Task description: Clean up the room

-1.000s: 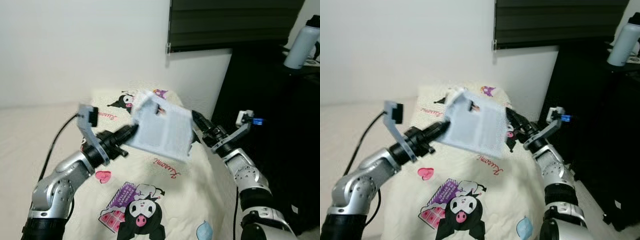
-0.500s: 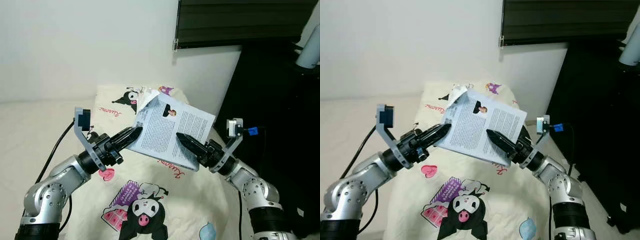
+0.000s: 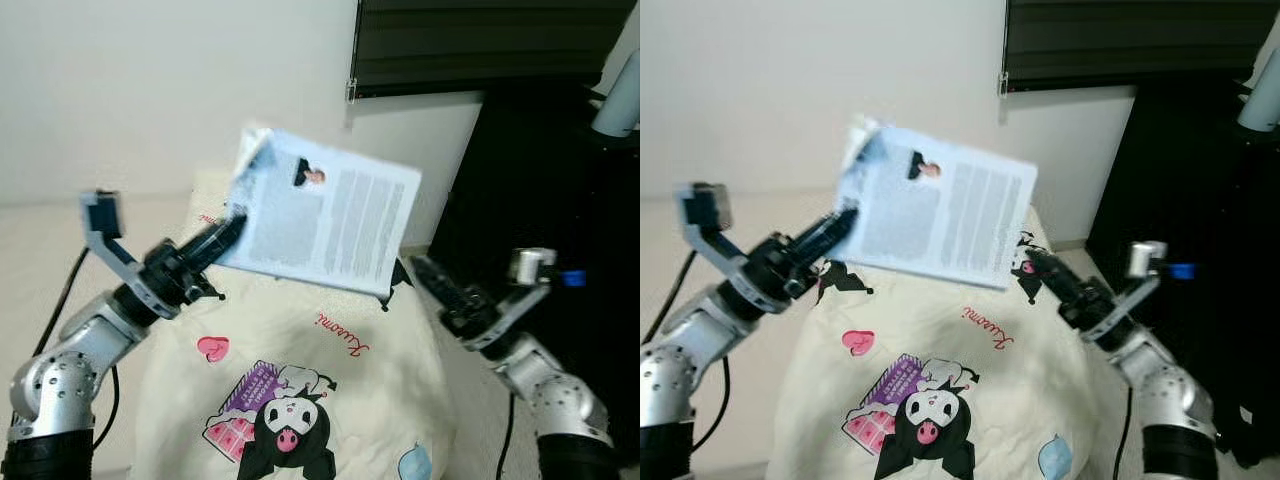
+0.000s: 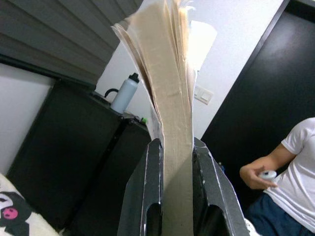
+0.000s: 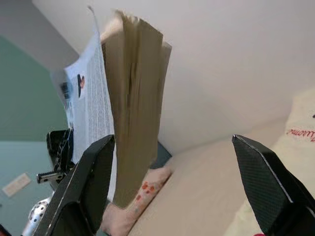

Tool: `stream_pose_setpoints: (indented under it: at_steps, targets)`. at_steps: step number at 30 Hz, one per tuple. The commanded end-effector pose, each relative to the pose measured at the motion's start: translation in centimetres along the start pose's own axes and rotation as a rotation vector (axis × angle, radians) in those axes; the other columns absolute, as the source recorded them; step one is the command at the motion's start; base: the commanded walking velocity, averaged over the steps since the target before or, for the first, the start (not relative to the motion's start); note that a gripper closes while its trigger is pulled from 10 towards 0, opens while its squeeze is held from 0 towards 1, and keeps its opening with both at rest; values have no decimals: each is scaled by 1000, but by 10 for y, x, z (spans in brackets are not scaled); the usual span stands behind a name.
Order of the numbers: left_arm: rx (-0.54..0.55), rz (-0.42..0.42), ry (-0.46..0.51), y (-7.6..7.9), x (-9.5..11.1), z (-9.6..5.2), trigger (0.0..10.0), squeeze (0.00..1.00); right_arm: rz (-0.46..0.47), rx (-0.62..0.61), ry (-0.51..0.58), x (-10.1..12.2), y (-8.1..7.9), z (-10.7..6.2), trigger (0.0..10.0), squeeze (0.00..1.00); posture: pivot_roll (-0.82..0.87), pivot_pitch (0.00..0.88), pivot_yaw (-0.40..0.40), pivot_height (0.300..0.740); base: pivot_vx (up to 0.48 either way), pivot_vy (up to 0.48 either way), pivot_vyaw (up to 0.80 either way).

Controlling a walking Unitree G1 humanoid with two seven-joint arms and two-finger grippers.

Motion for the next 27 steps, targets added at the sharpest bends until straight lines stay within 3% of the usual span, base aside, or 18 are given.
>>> stream_pose_setpoints:
  at_steps: [1,8,12,15,23,27]
  targets:
    - [-57,6,35,7,9,4,10000,0,33,-4,-33,-11,-2,-1,10000,0,-127,12,-42,740,0,0,0]
    - [-114,-32,4,17,-6,13,10000,0,96,98,-96,-36,-19,15,10000,0,-122,10,-43,740,0,0,0]
    - [-124,-50,-8,18,-12,14,10000,0,113,144,-82,-36,-26,20,10000,0,-118,10,-44,740,0,0,0]
    - [-138,-71,-33,21,-21,16,10000,0,145,246,-40,-27,-39,27,10000,0,-116,8,-49,740,0,0,0]
    - [-130,-70,-36,19,-21,14,10000,0,151,299,-73,-26,-46,23,10000,0,-114,0,-52,740,0,0,0]
    - [-112,-65,-32,15,-19,11,10000,0,138,253,-37,-20,-39,13,10000,0,-119,0,-46,740,0,0,0]
Point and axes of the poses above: a point about 5 cm out from each wrist's last joint towards the gripper, its own z axis pointing out of the wrist towards the gripper, its own x axis along the axis of the wrist's last joint, y = z × x, the point moved 2 cm from there along z, pointing out of the wrist towards the gripper, and after that the axes turned 10 degrees about -z, right-handed, at the moved point
